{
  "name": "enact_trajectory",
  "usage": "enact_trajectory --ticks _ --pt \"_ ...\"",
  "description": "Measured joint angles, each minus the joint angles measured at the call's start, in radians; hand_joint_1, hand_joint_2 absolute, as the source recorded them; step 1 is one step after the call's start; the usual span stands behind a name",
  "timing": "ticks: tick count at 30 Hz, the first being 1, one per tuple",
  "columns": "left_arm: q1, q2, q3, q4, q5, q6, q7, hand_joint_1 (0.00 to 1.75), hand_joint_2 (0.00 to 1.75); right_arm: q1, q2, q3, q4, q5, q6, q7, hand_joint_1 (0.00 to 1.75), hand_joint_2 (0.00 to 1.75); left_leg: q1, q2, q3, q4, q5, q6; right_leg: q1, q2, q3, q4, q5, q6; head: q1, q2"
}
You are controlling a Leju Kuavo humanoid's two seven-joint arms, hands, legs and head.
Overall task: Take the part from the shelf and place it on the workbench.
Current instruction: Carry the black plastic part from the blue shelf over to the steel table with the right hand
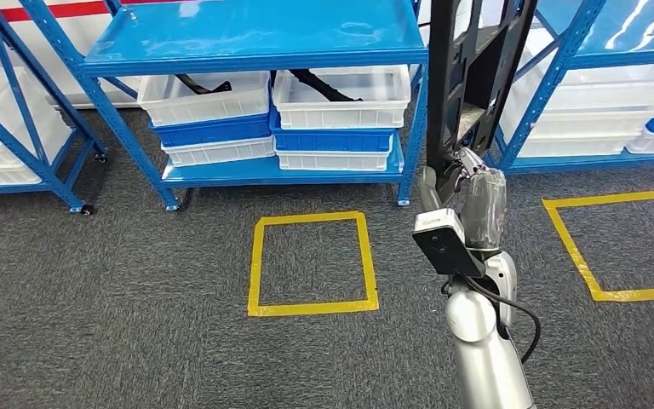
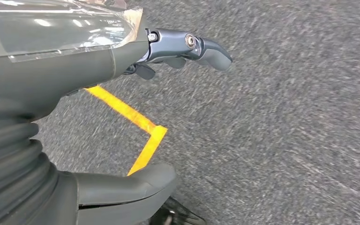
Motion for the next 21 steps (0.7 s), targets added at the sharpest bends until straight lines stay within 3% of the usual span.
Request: enact_trajectory --ticks 2,3,5,7,9,11,13,15,17,18,19,21 --pt "0.000 0.000 0.000 0.000 -0.004 -0.002 -0.002 0.00 1.75 0.024 -0.002 -0.003 -0.014 0.000 -0.002 0.000 1.75 1.75 -0.003 0.007 -0.038 0.112 -0.049 0.009 0.012 -0.023 -0.004 0.000 0.000 -0.004 0.000 0.000" --pt "0.000 0.000 0.000 0.000 -0.006 -0.003 -0.002 0.00 1.75 0.033 -0.003 -0.004 -0.019 0.000 -0.002 0.000 1.75 1.75 -0.006 0.008 -0.031 0.116 -0.048 0.015 0.018 -0.034 -0.004 0.000 0.000 -0.006 0.000 0.000" --pt "0.000 0.000 0.000 0.000 -0.009 -0.003 -0.002 0.00 1.75 0.043 -0.003 -0.007 -0.031 0.001 -0.002 0.000 1.75 1.75 -0.019 0.024 0.044 0.012 -0.009 0.040 0.026 -0.053 -0.003 0.000 -0.001 -0.008 0.000 0.000" --pt "-0.003 0.001 0.000 -0.001 -0.011 -0.004 -0.004 0.00 1.75 0.046 -0.004 -0.009 -0.043 0.001 -0.003 0.000 1.75 1.75 -0.038 0.064 0.117 -0.105 0.015 0.063 0.035 -0.071 -0.002 0.000 -0.004 -0.008 0.001 0.000" --pt "-0.006 0.002 0.000 -0.001 -0.013 -0.004 -0.006 0.00 1.75 0.050 -0.004 -0.010 -0.052 0.002 -0.004 0.000 1.75 1.75 -0.051 0.077 0.133 -0.139 0.012 0.070 0.039 -0.089 -0.001 -0.001 -0.006 -0.005 0.002 0.000" --pt "-0.005 0.004 0.000 -0.001 -0.013 -0.004 -0.007 0.00 1.75 0.054 -0.003 -0.011 -0.064 0.005 -0.003 0.000 1.75 1.75 -0.052 0.055 0.135 -0.151 0.019 0.072 0.038 -0.104 0.002 -0.003 -0.010 0.002 0.001 0.000" --pt "-0.005 0.003 0.000 -0.001 -0.013 -0.004 -0.007 0.00 1.75 0.057 -0.003 -0.013 -0.076 0.007 -0.003 -0.001 1.75 1.75 -0.047 0.034 0.144 -0.169 0.031 0.079 0.037 -0.072 -0.009 0.030 -0.034 0.005 0.002 0.000" --pt "-0.007 0.002 0.000 -0.002 -0.013 -0.004 -0.008 0.00 1.75 0.061 -0.005 -0.016 -0.081 0.008 -0.001 -0.001 1.75 1.75 -0.044 0.011 0.145 -0.177 0.038 0.084 0.033 -0.018 -0.059 0.141 -0.086 0.001 0.003 0.000" --pt "-0.008 0.001 0.000 -0.002 -0.014 -0.004 -0.009 0.00 1.75 0.066 -0.008 -0.020 -0.083 0.008 0.000 0.000 1.75 1.75 -0.043 -0.017 0.141 -0.176 0.040 0.085 0.032 0.003 -0.113 0.250 -0.121 0.003 0.003 0.000" --pt "-0.007 0.001 0.000 -0.002 -0.014 -0.005 -0.009 0.00 1.75 0.068 -0.009 -0.022 -0.084 0.008 0.001 0.000 1.75 1.75 -0.043 -0.031 0.140 -0.174 0.041 0.085 0.031 0.005 -0.120 0.259 -0.116 0.010 0.003 0.000" --pt "-0.007 0.001 0.000 -0.002 -0.014 -0.005 -0.009 0.00 1.75 0.069 -0.009 -0.023 -0.086 0.008 0.001 0.000 1.75 1.75 -0.042 -0.045 0.140 -0.173 0.041 0.084 0.030 0.007 -0.108 0.229 -0.095 0.019 0.003 0.000" --pt "-0.007 0.001 0.000 -0.002 -0.015 -0.005 -0.009 0.00 1.75 0.068 -0.010 -0.026 -0.093 0.008 0.001 0.000 1.75 1.75 -0.042 -0.073 0.138 -0.167 0.042 0.080 0.023 0.034 -0.047 0.096 -0.037 0.035 0.003 0.000"
